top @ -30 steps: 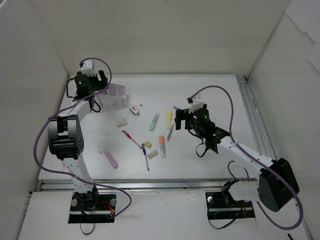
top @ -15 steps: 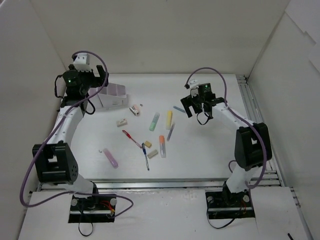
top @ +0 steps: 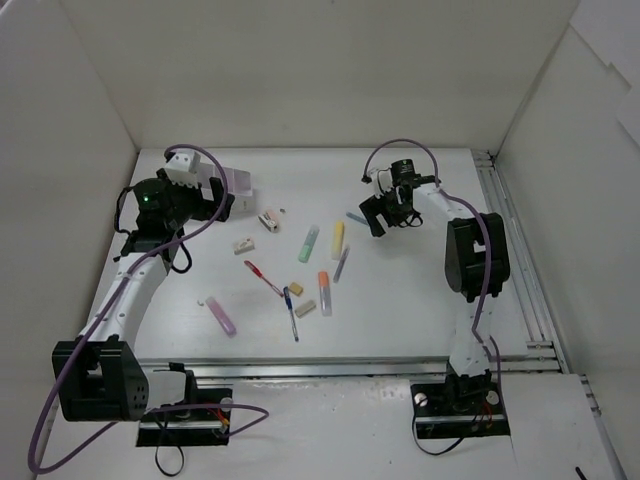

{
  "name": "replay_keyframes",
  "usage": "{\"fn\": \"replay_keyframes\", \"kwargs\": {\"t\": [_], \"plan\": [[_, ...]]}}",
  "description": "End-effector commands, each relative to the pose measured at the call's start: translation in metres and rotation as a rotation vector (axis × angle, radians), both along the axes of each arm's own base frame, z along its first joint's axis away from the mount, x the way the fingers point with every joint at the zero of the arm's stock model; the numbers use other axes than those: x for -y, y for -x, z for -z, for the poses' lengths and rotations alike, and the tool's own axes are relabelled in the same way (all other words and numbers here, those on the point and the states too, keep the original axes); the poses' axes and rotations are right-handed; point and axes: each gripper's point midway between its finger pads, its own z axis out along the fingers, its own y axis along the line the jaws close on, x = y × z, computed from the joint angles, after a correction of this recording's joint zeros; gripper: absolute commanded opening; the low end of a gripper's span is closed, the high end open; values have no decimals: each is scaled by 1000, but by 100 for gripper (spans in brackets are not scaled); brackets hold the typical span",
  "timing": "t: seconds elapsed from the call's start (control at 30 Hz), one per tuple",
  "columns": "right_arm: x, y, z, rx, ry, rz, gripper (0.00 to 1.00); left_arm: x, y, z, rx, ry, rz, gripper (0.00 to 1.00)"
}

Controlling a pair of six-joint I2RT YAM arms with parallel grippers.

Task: Sort the stationery into containers
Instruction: Pick up the pen from the center of the board.

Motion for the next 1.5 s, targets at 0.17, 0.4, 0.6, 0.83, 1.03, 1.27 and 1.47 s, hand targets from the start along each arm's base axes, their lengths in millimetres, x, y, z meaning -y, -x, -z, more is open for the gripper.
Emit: {"fn": "replay_keyframes", "kwargs": {"t": [0.17, 0.4, 0.6, 0.83, 1.03, 1.27, 1.47], "plan": [[-4, -8, 6, -19, 211, -63, 60, -6, 6, -17, 67, -52, -31, 99], [-6, -1, 9, -53, 207, -109, 12, -4, 8, -24, 83, -74, -13, 100], [-28, 22, -27, -60, 51, -118, 2, 49, 19, -27, 125, -203, 251, 100], [-96, 106, -90, -349, -435, 46, 0, 146, 36, -8, 168, -439, 509, 99], [-139, 171, -141, -557, -642, 58, 0, 207, 73, 7, 228, -533, 740, 100], [-162, 206, -174, -737, -763, 36, 0, 246, 101, 12, 287, -612, 851, 99], [-173, 218, -201, -774, -806, 6, 0, 255, 106, 33, 232, -687, 884, 94]]}}
